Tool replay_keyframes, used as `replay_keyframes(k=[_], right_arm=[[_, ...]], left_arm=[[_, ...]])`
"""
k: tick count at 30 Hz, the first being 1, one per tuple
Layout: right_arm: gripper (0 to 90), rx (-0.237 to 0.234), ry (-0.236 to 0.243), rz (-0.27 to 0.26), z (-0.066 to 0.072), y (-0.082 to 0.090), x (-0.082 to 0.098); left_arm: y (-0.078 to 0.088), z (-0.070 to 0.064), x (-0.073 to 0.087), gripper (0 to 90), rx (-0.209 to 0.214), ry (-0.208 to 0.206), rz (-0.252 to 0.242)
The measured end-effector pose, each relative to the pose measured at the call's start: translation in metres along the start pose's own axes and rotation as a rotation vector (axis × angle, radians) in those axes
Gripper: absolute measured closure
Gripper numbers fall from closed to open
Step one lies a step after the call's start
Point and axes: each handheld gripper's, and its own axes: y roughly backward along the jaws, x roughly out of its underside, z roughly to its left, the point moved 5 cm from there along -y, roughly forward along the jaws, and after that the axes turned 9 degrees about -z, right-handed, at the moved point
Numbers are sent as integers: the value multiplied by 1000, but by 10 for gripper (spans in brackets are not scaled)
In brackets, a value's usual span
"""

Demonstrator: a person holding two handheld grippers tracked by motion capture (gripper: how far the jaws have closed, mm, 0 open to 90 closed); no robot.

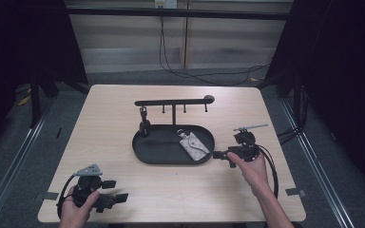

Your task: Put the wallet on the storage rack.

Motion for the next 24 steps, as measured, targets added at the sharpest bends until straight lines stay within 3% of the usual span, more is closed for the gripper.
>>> replay_keyframes(k=[4,11,20,24], right_arm=[[177,24,13,-47,-4,16,14],[187,57,33,-85,-11,35,32],[186,88,67,-127,-14,55,69],[185,93,59,-128,-16,56,77]], left_arm=[[0,0,0,189,-12,-4,-4],[0,-3,0,189,5,-12,-12],[0,-4,2,198,-24,-17,-5],[3,2,3,209,-63,-7,1]])
